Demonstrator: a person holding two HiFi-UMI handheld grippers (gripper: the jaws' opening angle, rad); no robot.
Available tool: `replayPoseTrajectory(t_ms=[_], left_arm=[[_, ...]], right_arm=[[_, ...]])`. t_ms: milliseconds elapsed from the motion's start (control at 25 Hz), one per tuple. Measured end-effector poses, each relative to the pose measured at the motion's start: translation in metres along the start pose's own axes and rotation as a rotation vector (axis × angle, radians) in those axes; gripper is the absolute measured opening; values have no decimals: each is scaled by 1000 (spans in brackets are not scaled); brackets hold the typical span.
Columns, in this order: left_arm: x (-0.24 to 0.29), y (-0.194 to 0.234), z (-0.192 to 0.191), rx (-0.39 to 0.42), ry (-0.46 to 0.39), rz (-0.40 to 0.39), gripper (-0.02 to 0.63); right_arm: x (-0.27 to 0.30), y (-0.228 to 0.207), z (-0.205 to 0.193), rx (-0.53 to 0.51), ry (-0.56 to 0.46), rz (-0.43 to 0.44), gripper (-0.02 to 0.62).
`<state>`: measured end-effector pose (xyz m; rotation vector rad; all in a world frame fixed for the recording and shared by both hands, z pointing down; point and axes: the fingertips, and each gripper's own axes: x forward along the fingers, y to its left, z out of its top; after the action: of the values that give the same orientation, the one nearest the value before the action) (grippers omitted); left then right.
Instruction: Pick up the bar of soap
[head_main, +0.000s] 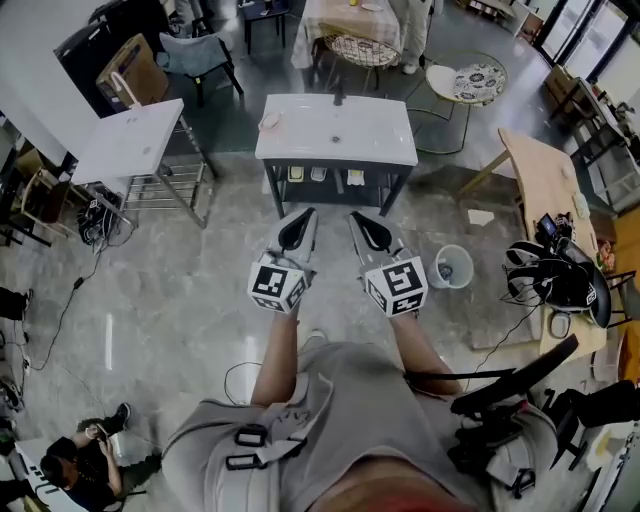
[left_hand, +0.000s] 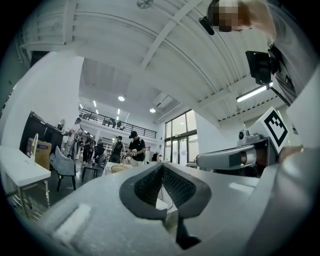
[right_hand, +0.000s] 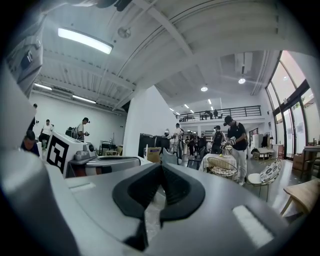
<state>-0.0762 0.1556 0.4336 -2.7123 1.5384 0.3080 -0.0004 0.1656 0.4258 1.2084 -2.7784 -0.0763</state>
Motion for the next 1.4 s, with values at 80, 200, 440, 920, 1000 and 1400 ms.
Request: replayPoseTrajectory(t_ms=[80, 200, 440, 920, 1000, 1400], left_arm=[[-8, 16, -7, -14, 14, 12, -6], [-13, 33, -12, -30, 15, 23, -6], [-20, 39, -9, -45, 3, 4, -6], [-25, 60, -3, -10, -12, 49, -6], [-22, 62, -4, -4, -7, 56, -6], [10, 75, -7, 30, 13, 69, -6]], right_arm=[[5, 7, -4, 12, 5, -14, 2], [13, 13, -8, 7, 9, -29, 2], [20, 12, -13, -1, 45, -53, 2], [48, 27, -7, 7, 23, 8, 2], [54, 24, -6, 11, 17, 16, 2], [90, -2, -2, 31, -20, 48, 2]])
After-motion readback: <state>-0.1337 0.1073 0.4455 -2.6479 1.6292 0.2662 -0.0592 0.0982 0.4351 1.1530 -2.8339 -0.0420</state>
